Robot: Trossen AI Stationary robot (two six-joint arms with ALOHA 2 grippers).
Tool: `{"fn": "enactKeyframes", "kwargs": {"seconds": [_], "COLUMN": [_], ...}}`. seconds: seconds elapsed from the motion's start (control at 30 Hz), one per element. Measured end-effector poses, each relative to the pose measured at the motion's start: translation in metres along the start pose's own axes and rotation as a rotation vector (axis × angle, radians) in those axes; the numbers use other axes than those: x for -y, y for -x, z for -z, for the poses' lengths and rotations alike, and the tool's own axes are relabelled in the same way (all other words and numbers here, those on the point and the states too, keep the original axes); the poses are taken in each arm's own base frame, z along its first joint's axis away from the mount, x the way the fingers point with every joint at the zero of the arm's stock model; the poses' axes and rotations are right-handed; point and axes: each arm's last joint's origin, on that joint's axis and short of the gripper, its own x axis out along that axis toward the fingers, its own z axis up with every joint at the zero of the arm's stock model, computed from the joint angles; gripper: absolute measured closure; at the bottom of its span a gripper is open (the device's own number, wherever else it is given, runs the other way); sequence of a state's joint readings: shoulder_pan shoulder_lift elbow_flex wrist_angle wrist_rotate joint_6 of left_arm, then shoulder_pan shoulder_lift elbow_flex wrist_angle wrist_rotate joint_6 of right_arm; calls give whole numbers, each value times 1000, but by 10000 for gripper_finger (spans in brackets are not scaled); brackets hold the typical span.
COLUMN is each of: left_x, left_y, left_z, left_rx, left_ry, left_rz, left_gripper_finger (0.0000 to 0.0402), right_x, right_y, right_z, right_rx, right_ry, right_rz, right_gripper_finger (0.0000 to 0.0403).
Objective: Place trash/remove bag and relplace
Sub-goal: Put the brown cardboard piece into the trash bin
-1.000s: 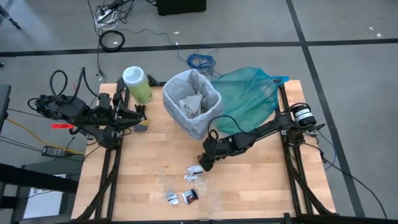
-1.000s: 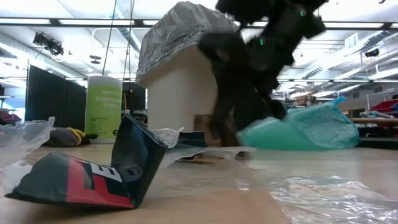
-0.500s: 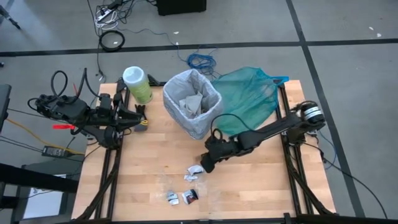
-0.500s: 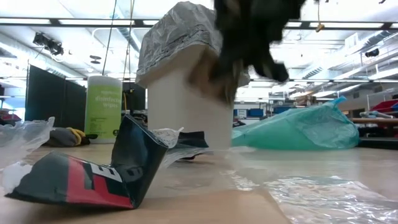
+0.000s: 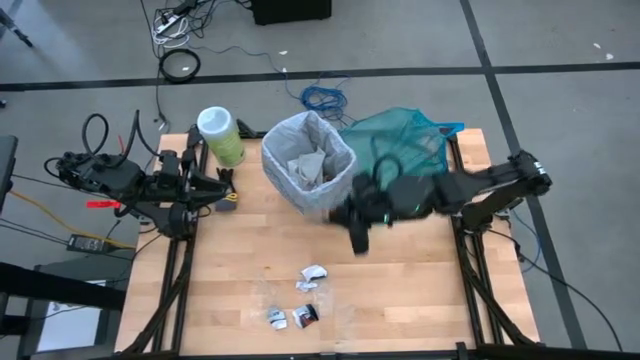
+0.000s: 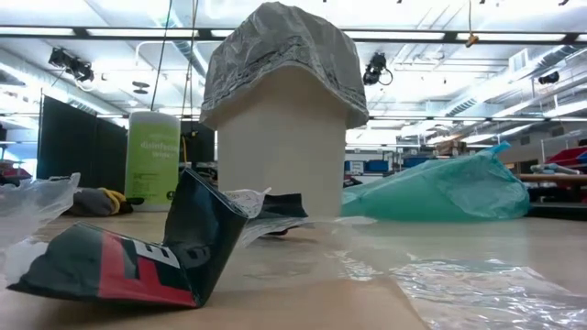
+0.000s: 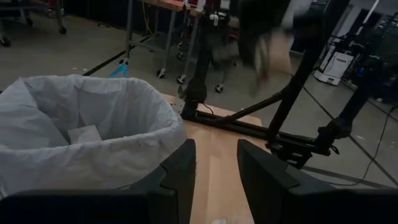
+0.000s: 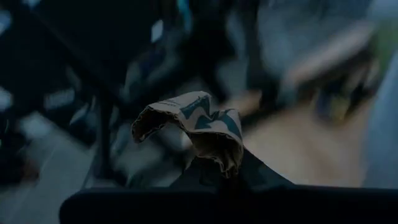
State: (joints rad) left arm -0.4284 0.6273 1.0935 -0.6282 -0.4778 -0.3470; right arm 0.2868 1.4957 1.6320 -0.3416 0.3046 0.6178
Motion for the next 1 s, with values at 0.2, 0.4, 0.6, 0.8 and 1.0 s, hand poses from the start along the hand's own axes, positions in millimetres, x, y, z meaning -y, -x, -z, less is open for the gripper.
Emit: {"fn": "enactKeyframes", "kwargs": {"seconds": [0.2, 0.4, 0.6, 0.8, 1.0], "left_x": [0, 0, 1, 1, 1], "left_y": [0, 0, -2, -3, -4], "left_z": [0, 0, 1, 2, 3], "left_rx": [1, 1, -7, -25, -29], "left_ry": [1, 7, 20, 11, 10], "left_rz": [-1, -2, -5, -12, -14], "left_gripper_finger": [275, 275, 275, 275, 275], "right_x": [13, 65, 108, 123, 126], "right_y": [6, -2, -17, -35, -42], "right_z": [-67, -87, -82, -75, -71], "right_rx": [191, 138, -60, -154, -181], "right_ry": [175, 185, 160, 159, 187], "right_rz": [108, 321, 379, 356, 345], "right_gripper_finger": [403, 403, 396, 341, 223]}}
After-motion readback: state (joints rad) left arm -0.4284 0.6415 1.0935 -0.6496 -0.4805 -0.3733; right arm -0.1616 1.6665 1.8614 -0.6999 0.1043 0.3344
